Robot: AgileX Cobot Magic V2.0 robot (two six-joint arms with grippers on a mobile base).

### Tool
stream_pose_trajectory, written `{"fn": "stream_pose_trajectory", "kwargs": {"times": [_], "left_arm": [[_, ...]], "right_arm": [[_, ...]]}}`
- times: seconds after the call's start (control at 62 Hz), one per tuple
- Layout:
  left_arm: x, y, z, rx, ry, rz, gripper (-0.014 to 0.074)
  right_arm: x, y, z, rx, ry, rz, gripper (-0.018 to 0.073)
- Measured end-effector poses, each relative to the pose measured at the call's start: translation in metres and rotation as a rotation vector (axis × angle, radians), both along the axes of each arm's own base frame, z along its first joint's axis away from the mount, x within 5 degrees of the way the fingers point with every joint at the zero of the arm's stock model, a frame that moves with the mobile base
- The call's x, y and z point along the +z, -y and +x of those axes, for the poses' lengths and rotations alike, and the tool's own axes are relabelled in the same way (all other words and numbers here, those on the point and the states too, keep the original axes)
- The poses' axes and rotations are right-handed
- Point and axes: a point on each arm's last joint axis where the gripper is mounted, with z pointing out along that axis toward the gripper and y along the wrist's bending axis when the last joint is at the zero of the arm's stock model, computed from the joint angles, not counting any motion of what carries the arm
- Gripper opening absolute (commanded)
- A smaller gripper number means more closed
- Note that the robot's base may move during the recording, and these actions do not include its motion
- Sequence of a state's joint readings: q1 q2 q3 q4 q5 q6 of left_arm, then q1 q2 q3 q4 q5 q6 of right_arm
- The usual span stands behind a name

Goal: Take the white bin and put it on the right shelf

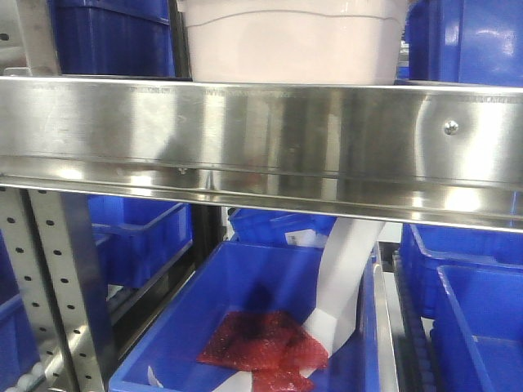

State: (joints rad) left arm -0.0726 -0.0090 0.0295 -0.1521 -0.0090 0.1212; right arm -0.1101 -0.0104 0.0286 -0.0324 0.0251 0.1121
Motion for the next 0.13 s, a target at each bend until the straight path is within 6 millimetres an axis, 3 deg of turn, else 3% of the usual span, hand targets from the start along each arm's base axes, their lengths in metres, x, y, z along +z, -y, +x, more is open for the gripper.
{"fn": "stream_pose_trajectory", "kwargs": {"times": [0.129], "left_arm": [[0.0,0.0,0.0,0.0,0.0,0.0,-0.0117]], "right_arm": [[0.0,0.0,0.0,0.0,0.0,0.0,0.0056]]}}
